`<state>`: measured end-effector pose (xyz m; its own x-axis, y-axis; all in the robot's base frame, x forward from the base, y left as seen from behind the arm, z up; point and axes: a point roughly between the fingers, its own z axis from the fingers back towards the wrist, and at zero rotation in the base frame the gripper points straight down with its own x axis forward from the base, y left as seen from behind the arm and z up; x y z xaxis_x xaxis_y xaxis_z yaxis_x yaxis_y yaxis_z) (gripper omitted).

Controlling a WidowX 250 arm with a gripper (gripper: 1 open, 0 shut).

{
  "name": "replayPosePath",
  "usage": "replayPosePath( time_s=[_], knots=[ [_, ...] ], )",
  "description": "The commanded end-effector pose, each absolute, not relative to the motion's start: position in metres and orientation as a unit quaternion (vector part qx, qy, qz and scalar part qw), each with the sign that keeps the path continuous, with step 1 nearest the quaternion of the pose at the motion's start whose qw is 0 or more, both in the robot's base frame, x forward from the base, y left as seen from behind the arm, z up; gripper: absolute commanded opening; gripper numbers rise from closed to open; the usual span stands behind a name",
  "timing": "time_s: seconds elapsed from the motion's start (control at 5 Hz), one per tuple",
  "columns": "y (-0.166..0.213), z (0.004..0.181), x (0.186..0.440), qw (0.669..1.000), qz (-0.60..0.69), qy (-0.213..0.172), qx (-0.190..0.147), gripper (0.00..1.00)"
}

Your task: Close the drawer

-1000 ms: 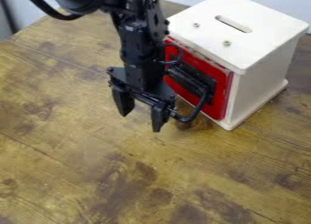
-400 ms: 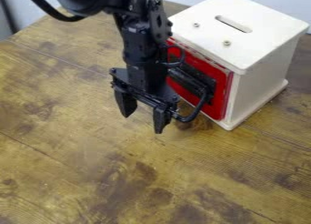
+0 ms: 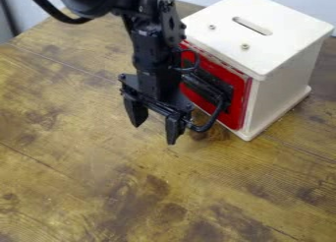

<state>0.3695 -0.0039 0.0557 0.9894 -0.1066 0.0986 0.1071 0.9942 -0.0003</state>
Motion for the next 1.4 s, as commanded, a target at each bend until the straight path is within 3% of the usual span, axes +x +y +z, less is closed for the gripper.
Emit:
replayPosePath(
  time_s=[0.0, 1.2],
  knots=[
    [-0.005, 0.086, 0.374, 0.995, -0.053, -0.087, -0.003, 1.00],
    [-0.051, 0.116, 0.377, 0.988, -0.108, -0.114, -0.005, 1.00]
  ],
)
